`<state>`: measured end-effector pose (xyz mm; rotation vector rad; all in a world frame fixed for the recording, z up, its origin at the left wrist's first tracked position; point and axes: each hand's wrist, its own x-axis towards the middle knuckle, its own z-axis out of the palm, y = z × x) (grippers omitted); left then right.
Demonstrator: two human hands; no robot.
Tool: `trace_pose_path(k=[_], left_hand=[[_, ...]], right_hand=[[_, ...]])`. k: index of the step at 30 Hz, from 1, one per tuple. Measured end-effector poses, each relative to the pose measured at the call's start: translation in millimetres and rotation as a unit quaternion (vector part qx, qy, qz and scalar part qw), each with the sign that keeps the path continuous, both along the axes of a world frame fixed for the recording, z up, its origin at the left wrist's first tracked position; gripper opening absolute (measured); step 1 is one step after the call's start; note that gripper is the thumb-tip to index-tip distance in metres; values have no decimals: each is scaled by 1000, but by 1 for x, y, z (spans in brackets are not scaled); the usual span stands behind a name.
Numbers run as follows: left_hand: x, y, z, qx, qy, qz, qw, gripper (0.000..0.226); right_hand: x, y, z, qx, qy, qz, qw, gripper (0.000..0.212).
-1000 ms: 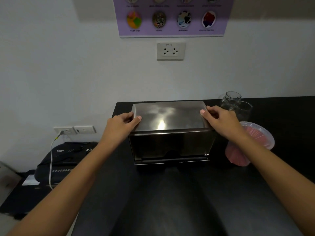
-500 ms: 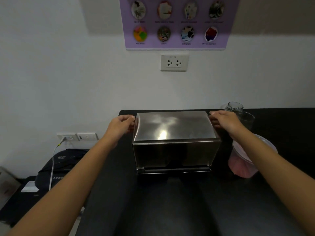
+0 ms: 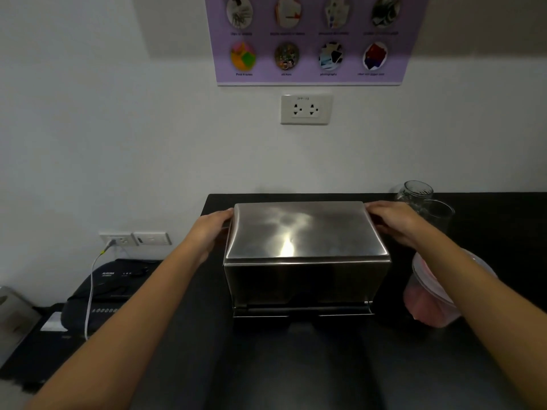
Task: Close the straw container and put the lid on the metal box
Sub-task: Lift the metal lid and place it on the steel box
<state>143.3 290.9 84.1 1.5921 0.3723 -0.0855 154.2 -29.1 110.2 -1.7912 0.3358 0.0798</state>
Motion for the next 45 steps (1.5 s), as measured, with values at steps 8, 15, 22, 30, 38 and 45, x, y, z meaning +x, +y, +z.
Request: trace_pose_path(k=[8, 15, 22, 30, 38, 45], left_hand=[[6, 0, 1, 32, 5, 9, 999, 21], [7, -1, 1, 16, 3, 21, 1000, 20], [1, -3, 5, 35, 9, -20, 999, 28], [-38, 8, -6, 139, -60, -56, 987, 54], [-75, 2, 12, 174, -163, -100, 966, 47], [-87, -46, 50, 49, -292, -138, 945, 20]], right_hand=[[14, -5, -7, 5, -5, 5, 1000, 15], [12, -4, -11, 62, -16, -16, 998, 23], [-6, 5, -15, 75, -35, -44, 996, 22], [-45, 2, -5, 22, -78, -27, 996, 25], [-96, 6, 14, -6, -81, -14, 997, 30], [-137, -12, 37, -44, -129, -63, 989, 25]])
